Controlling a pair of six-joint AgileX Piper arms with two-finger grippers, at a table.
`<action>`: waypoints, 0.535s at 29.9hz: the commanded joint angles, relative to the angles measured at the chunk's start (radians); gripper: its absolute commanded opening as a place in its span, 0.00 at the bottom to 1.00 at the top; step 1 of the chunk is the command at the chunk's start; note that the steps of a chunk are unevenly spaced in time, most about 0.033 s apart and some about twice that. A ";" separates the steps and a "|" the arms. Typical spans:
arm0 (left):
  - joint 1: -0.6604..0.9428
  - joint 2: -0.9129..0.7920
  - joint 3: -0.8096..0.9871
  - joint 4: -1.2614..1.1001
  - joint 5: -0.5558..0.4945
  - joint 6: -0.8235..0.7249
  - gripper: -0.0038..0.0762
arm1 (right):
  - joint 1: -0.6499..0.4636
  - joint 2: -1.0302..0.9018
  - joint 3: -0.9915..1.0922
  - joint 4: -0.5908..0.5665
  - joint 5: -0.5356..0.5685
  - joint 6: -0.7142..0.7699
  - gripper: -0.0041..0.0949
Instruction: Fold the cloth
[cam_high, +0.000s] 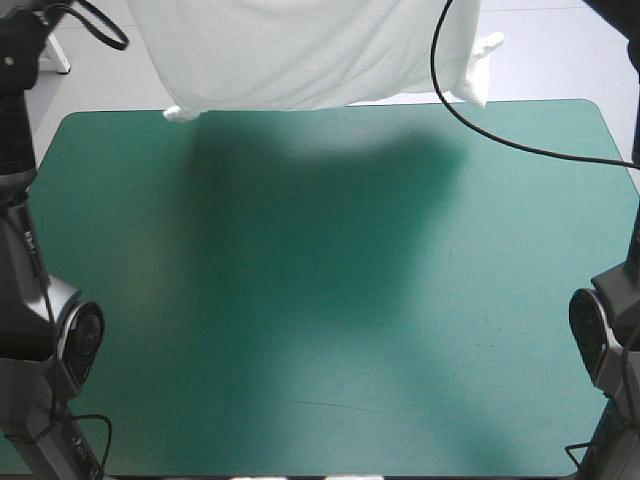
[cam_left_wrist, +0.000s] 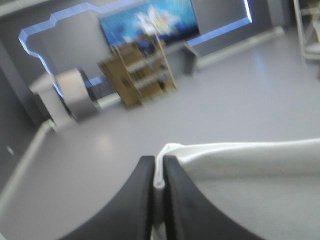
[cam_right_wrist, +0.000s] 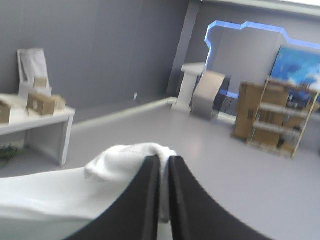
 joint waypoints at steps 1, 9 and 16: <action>0.000 0.042 0.120 -0.091 0.064 -0.012 0.08 | 0.003 0.020 0.069 -0.042 0.045 0.029 0.04; 0.000 0.027 0.523 -0.154 0.016 0.020 0.07 | -0.002 0.041 0.422 -0.045 0.163 0.014 0.05; 0.000 -0.167 0.986 -0.207 -0.087 0.114 0.07 | -0.005 -0.140 0.919 0.068 0.041 -0.063 0.05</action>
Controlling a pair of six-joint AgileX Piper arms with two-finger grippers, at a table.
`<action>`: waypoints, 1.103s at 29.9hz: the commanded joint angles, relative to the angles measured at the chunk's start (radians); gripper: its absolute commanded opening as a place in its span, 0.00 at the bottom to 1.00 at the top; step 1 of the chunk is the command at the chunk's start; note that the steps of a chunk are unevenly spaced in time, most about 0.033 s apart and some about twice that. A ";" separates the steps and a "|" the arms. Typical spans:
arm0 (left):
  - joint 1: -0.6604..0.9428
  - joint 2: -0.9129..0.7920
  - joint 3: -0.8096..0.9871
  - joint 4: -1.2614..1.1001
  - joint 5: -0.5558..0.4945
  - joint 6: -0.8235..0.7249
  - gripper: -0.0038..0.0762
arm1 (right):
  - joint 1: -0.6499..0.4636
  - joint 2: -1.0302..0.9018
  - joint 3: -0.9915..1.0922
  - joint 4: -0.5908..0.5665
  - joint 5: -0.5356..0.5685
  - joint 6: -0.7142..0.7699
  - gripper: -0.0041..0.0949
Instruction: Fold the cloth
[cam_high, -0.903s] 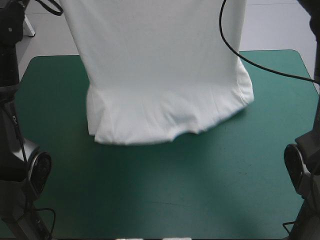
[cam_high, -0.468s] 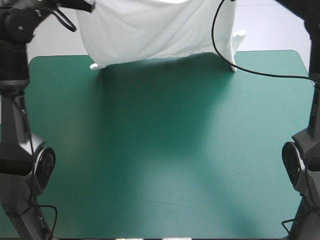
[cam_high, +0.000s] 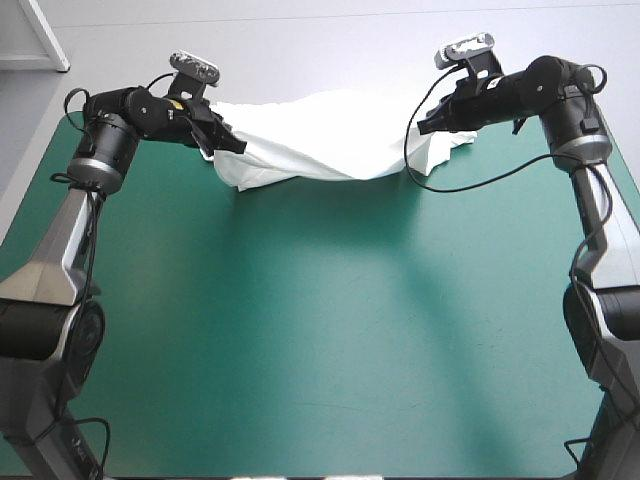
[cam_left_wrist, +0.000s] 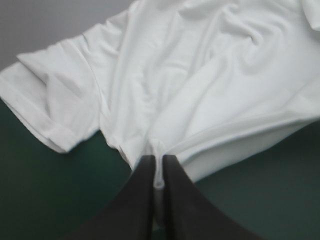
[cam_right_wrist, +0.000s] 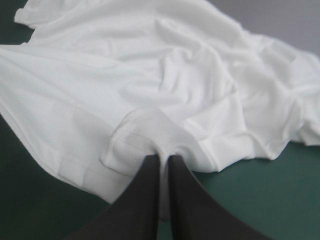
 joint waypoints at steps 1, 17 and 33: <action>0.000 -0.179 0.189 -0.075 -0.122 0.053 0.07 | -0.005 -0.192 0.234 0.080 -0.145 -0.046 0.05; 0.000 -0.597 0.897 -0.154 -0.183 0.116 0.07 | -0.008 -0.622 1.080 0.013 -0.279 -0.014 0.05; 0.000 -0.833 1.108 0.040 0.115 -0.065 0.07 | -0.005 -0.998 1.388 -0.167 -0.060 0.262 0.05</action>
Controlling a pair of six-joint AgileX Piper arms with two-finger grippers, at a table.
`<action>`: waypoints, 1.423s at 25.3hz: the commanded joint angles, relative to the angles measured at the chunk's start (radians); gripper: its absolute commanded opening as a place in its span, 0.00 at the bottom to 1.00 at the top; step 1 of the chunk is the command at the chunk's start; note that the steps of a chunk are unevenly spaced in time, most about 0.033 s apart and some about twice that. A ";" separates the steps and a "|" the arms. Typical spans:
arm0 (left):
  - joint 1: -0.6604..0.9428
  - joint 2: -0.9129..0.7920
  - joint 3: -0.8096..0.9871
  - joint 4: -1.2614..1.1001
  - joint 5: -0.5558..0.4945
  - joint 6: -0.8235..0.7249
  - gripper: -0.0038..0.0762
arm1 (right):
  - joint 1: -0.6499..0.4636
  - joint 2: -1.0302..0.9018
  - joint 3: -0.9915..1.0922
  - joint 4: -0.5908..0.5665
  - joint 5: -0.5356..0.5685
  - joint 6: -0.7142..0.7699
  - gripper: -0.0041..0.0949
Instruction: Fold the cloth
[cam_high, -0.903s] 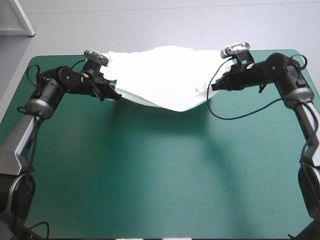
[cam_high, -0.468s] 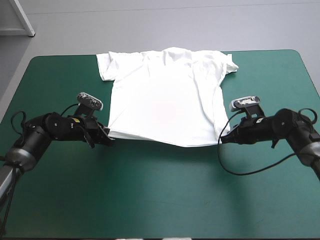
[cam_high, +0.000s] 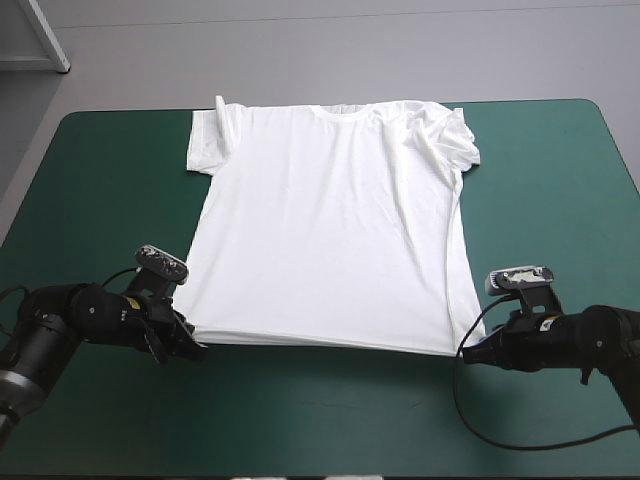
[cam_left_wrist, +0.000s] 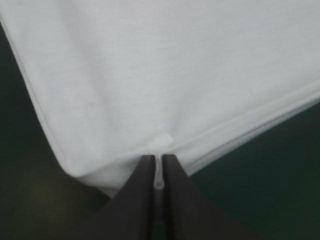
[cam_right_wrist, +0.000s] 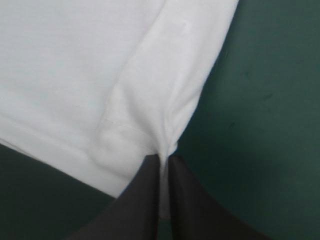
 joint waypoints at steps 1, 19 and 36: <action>-0.002 -0.060 0.009 -0.022 0.076 -0.016 0.07 | -0.004 -0.069 0.022 -0.027 0.042 0.039 0.05; -0.002 -0.148 0.136 -0.071 0.161 -0.030 0.54 | -0.004 -0.150 0.069 -0.019 0.021 0.071 0.52; 0.066 0.210 -0.290 0.019 -0.298 -0.224 0.67 | -0.004 0.018 -0.167 -0.019 -0.407 -0.057 0.46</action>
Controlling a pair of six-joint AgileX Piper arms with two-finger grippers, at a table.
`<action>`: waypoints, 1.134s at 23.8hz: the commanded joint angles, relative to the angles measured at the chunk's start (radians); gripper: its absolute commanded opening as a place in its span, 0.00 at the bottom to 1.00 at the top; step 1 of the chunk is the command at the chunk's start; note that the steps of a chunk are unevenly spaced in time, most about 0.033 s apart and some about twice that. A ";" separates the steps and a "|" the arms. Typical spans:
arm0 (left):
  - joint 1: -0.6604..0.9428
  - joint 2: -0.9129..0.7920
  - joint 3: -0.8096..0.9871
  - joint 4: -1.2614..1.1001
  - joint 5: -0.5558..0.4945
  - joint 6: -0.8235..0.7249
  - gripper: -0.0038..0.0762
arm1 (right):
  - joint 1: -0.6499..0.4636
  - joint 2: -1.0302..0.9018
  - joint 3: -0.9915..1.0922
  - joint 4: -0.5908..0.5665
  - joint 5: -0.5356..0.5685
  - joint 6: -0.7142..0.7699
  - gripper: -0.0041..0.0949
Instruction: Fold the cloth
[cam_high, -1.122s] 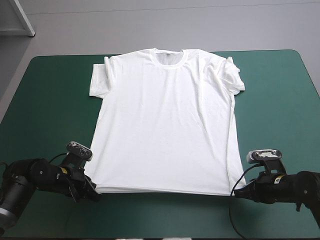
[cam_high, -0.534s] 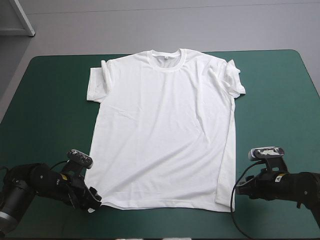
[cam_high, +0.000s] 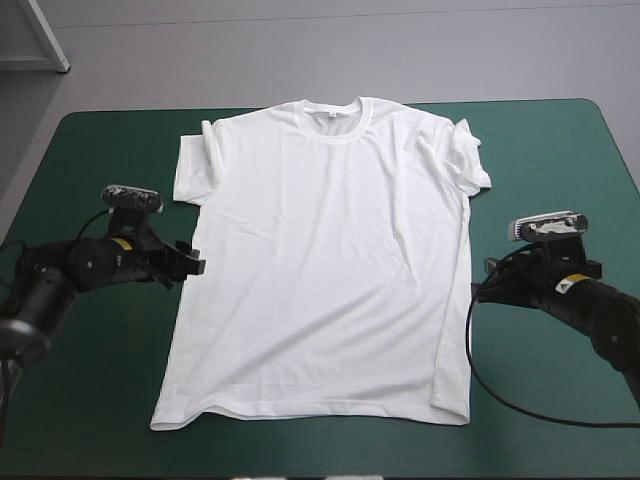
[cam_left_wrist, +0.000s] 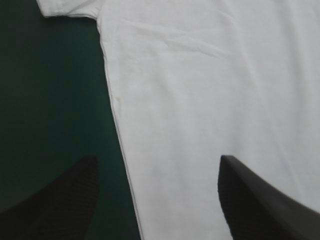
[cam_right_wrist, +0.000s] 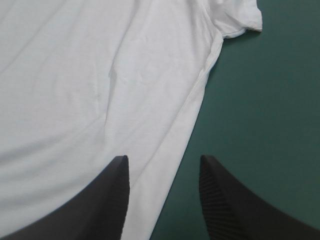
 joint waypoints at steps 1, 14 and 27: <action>0.014 0.109 -0.125 -0.020 -0.054 -0.014 0.67 | -0.004 0.068 -0.071 0.010 -0.061 -0.054 0.46; 0.026 0.526 -0.367 0.006 -0.085 -0.090 0.62 | -0.004 0.197 -0.124 0.016 -0.070 -0.067 0.46; 0.013 0.619 -0.386 -0.035 0.073 0.066 0.07 | -0.004 0.197 -0.172 0.008 -0.112 -0.067 0.42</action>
